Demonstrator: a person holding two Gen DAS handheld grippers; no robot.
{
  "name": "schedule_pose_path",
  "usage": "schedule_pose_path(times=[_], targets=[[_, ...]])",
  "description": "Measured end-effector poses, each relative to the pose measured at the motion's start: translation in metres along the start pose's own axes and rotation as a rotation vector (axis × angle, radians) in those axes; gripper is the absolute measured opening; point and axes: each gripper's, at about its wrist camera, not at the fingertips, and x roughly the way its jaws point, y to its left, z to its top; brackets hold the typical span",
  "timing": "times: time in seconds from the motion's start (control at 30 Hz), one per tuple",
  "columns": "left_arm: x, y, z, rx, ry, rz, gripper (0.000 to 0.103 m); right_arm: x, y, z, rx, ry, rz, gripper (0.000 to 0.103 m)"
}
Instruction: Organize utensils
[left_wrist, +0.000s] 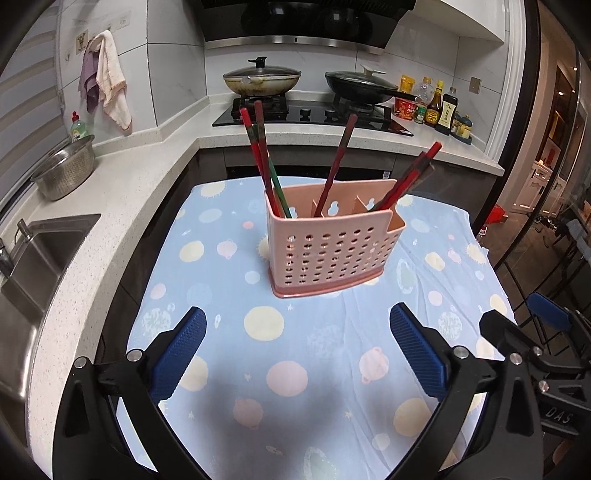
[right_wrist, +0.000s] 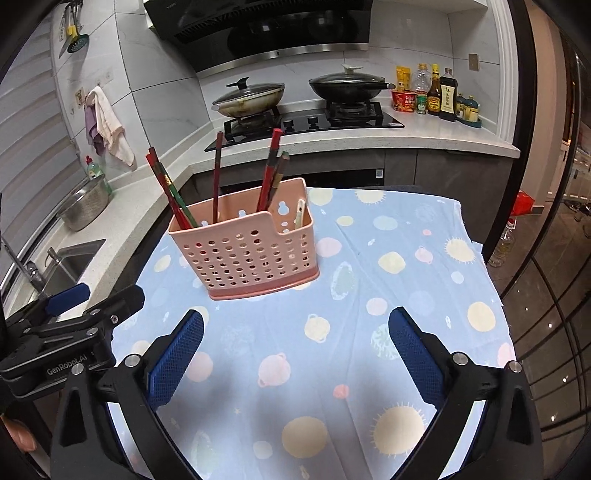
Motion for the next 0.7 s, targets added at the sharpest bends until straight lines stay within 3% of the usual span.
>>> schedule_pose_path(times=[0.3,0.7], targets=[[0.000,0.003,-0.020,-0.022,0.017,0.047,0.096,-0.006,-0.004,-0.015,-0.045,-0.012,-0.059,0.096],[-0.012,0.005,-0.033,-0.032,0.005,0.092,0.096,-0.015,0.000,-0.032,-0.057,0.005,-0.052,0.096]])
